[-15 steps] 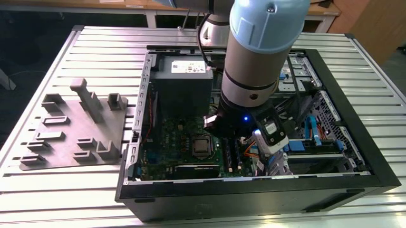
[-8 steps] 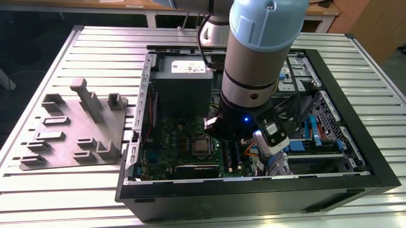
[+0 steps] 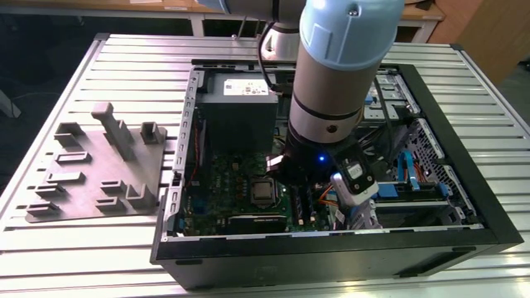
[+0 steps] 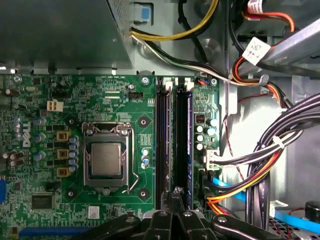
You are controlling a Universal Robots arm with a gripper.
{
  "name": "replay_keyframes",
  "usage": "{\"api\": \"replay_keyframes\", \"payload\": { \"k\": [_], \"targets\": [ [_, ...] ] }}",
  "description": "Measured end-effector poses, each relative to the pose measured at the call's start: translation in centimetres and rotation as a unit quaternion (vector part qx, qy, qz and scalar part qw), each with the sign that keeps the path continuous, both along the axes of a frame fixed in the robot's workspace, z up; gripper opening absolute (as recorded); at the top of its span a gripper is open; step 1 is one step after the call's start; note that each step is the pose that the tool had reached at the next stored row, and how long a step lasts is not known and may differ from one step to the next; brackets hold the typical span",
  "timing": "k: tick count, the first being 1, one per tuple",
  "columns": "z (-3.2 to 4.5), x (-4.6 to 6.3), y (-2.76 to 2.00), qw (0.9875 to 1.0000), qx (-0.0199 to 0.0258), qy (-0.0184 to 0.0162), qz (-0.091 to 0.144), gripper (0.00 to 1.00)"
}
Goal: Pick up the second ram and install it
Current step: 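Press down the second ram until it locks into place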
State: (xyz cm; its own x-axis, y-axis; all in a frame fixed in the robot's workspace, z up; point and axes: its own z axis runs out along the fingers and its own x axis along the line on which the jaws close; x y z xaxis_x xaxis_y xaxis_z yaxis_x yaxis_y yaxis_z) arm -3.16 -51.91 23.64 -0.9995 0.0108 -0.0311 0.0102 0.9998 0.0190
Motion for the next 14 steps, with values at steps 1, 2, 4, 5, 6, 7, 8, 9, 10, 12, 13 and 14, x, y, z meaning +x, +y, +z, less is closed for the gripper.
{"api": "replay_keyframes", "payload": {
  "k": [1,2,4,5,6,7,8,9,10,12,13,14],
  "targets": [
    [-0.08,0.0,-0.05,1.0,0.0001,-0.0001,0.0,0.1],
    [-0.23,0.0,-0.06,1.0,0.0003,-0.0001,0.0,0.1],
    [-0.52,0.0,-0.1,1.0,0.0001,0.0,0.0,0.1],
    [-0.65,0.0,-0.12,1.0,0.0001,0.0,0.0,0.1],
    [-0.74,0.0,-0.14,1.0,0.0001,0.0,0.0,0.1],
    [-0.78,0.0,-0.15,1.0,0.0,0.0,0.0,0.1],
    [-0.81,0.0,-0.18,1.0,0.0,0.0,0.0,0.1],
    [-0.85,0.0,-0.18,1.0,0.0001,0.0,0.0,0.1],
    [-0.92,0.0,-0.18,1.0,0.0001,0.0,0.0,0.1],
    [-1.24,0.0,-0.18,1.0,0.0001,0.0,0.0,0.1],
    [-1.35,0.0,-0.19,1.0,0.0001,0.0,0.0,0.1],
    [-1.39,0.0,-0.19,1.0,0.0001,0.0,0.0,0.1]
  ]
}}
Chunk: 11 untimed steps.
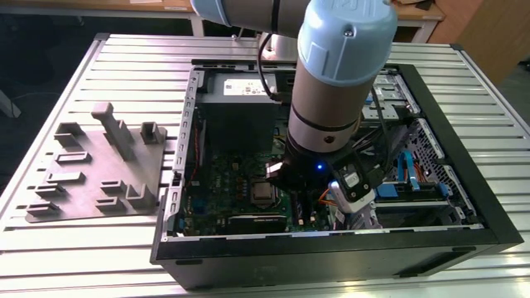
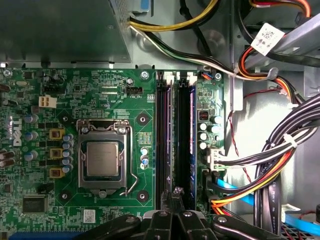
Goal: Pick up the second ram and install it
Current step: 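Press down the second ram until it locks into place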
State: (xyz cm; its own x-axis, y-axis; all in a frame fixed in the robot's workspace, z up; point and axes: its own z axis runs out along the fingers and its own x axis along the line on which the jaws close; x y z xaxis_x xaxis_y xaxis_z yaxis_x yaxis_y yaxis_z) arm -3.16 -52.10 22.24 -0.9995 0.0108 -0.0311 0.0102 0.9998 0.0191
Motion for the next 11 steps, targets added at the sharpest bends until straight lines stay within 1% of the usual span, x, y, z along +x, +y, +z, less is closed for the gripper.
{"api": "replay_keyframes", "payload": {
  "k": [3,6,11],
  "targets": [
    [-0.03,0.0,0.0,1.0,-0.0001,0.0,0.0,0.1],
    [-0.34,0.0,-0.01,1.0,-0.0005,0.0002,0.0,0.1],
    [-0.39,0.0,0.0,1.0,0.0,0.0,0.0,0.1]
  ]
}}
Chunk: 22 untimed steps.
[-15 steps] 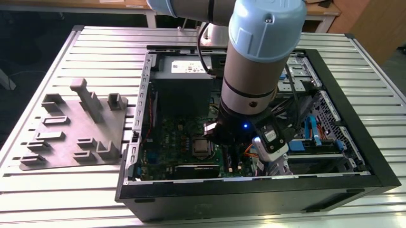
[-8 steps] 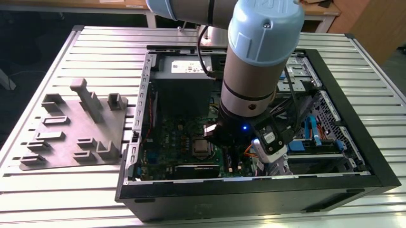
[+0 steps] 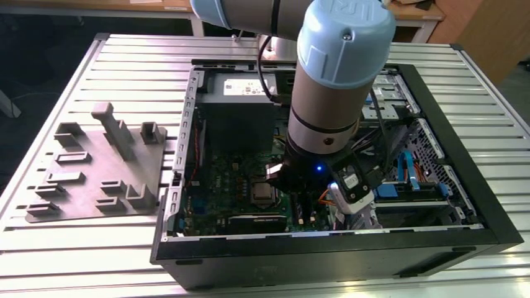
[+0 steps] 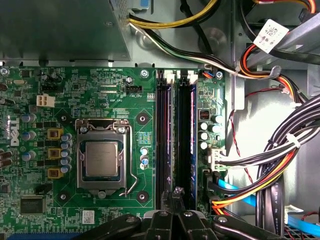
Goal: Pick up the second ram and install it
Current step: 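Press down the second ram until it locks into place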
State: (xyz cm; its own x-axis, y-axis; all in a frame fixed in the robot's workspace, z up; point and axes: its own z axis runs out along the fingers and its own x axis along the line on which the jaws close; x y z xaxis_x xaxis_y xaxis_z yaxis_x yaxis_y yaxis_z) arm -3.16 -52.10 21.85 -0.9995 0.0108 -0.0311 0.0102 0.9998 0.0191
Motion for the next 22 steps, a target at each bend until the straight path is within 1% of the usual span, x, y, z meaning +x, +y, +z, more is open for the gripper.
{"api": "replay_keyframes", "payload": {
  "k": [10,14,15,16,17,20,22],
  "targets": [
    [-0.25,0.0,0.0,1.0,-0.0001,0.0,0.0,0.1],
    [-0.14,0.0,0.01,1.0,0.0005,-0.0002,0.0,0.1],
    [0.02,0.0,0.03,1.0,0.0015,-0.0005,0.0,0.1],
    [0.33,0.0,0.04,1.0,0.0015,-0.0005,0.0,0.1],
    [0.78,0.0,0.01,1.0,0.0004,-0.0002,0.0,0.1],
    [1.95,0.0,0.0,1.0,0.0001,-0.0001,0.0,0.1],
    [2.52,0.0,0.0,1.0,0.0001,-0.0001,0.0,0.1]
  ]
}}
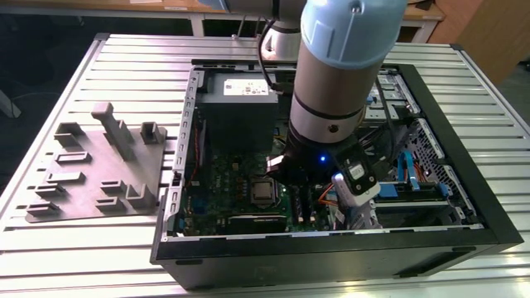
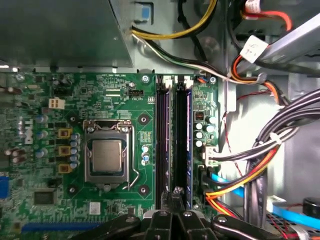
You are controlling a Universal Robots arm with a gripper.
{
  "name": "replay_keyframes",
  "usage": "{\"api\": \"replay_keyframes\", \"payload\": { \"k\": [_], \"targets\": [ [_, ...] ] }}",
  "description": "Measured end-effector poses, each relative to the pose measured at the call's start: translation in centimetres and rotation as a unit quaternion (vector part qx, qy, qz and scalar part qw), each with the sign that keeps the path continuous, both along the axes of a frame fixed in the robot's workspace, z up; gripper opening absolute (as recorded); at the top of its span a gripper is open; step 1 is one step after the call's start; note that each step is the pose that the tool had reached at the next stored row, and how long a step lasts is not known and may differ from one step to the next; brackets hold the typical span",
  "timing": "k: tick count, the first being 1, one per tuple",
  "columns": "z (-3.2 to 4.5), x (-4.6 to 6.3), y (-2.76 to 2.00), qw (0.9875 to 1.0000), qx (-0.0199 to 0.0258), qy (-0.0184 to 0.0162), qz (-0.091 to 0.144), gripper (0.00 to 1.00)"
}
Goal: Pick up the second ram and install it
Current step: 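Press down the second ram until it locks into place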
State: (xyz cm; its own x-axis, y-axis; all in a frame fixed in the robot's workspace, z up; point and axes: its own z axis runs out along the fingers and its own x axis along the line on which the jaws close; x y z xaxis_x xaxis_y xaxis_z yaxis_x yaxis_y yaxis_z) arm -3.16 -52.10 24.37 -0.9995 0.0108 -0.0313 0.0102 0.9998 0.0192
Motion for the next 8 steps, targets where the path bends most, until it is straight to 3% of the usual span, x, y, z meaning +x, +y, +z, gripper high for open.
{"api": "replay_keyframes", "payload": {
  "k": [8],
  "targets": [
    [0.19,0.0,0.0,1.0,0.0,-0.0001,0.0,0.1]
  ]
}}
